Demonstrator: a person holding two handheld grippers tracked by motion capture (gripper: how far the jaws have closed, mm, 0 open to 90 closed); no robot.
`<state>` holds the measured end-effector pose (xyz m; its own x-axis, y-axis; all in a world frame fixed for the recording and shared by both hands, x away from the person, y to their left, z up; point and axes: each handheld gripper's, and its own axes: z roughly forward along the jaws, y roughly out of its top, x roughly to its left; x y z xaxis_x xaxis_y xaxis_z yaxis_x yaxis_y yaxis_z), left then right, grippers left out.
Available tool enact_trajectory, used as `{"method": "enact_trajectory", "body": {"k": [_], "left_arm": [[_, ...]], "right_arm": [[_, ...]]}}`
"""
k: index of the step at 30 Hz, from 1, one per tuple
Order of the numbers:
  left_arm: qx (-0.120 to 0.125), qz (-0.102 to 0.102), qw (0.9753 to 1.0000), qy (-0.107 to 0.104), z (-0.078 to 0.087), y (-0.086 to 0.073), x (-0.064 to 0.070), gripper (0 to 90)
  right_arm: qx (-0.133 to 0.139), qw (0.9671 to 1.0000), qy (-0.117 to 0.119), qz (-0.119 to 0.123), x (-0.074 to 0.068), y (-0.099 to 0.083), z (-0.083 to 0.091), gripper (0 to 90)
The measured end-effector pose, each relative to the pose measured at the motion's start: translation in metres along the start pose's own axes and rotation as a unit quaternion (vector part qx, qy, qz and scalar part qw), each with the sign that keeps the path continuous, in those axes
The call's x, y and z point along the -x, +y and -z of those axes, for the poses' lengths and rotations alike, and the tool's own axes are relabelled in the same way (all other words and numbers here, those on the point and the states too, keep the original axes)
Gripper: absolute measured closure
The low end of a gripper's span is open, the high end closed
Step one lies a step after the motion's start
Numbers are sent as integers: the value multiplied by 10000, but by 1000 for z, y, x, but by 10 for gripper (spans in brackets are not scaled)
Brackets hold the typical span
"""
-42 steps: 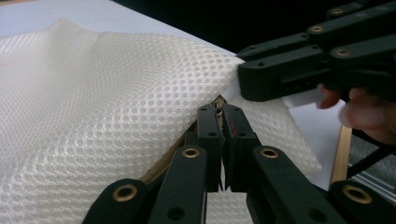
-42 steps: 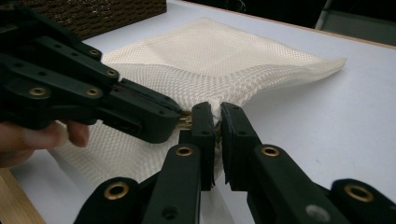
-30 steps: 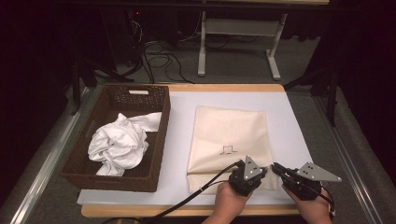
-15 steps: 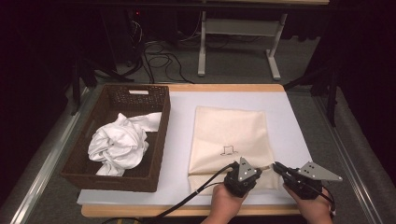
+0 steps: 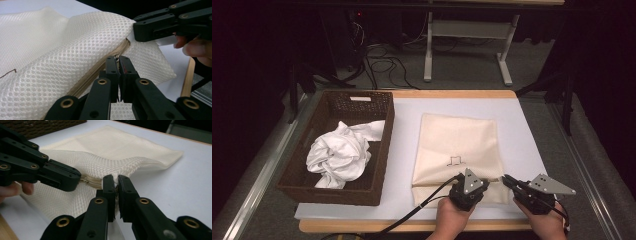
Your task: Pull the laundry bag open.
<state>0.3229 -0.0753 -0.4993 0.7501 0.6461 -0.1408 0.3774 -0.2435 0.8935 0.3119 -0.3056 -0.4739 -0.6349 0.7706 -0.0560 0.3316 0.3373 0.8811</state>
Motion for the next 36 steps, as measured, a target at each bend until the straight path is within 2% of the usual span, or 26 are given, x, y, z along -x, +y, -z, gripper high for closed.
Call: {"method": "enact_trajectory", "body": {"k": [1,2,4,6,7,8,10,21,24,25,26,27,28,30,32,33,36], "left_arm": [[23,87,10000,-32,1,-1,-2,874],[25,174,9998,-85,1,-2,-4,874],[-5,81,10000,-38,2,-2,-3,874],[-13,107,9999,-88,3,-3,-4,873],[-15,112,9999,-24,4,-3,-5,874],[-3,124,9999,-45,5,-3,-7,874],[2,101,9999,-54,6,-3,-7,874],[-33,42,10000,-35,8,-4,-8,874],[-37,50,10000,-44,9,-4,-9,874],[-82,56,9999,105,9,-4,-9,874],[-54,155,9998,80,11,-6,-14,874],[-18,304,9995,-19,13,-7,-18,874],[-40,247,9997,-32,15,-7,-19,874],[-103,105,9999,60,16,-7,-17,874],[-79,233,9997,5,17,-8,-20,874],[-91,240,9997,10,18,-8,-21,874],[-93,218,9997,5,19,-9,-22,874]], "right_arm": [[16,10000,-76,18,0,0,1,865],[8,10000,-26,-84,1,0,1,865],[-27,10000,6,-91,1,-1,0,865],[-6,10000,-20,-3,0,0,-1,865],[-7,10000,-2,-54,1,0,-1,866],[3,10000,-53,-60,1,0,0,865],[19,9999,23,-121,3,0,1,865],[7,10000,40,-78,0,0,1,867],[-4,10000,55,-69,-1,0,0,867],[7,10000,63,-61,-1,1,0,868],[29,9999,-61,-77,-1,1,1,869],[89,9998,-77,-146,3,0,3,869],[100,9996,-18,-275,7,0,5,869],[39,9997,8,-230,6,-2,4,868],[65,9998,21,-193,5,-1,2,868],[44,9997,39,-247,4,-1,2,868],[55,9998,48,-167,3,0,0,868]]}}
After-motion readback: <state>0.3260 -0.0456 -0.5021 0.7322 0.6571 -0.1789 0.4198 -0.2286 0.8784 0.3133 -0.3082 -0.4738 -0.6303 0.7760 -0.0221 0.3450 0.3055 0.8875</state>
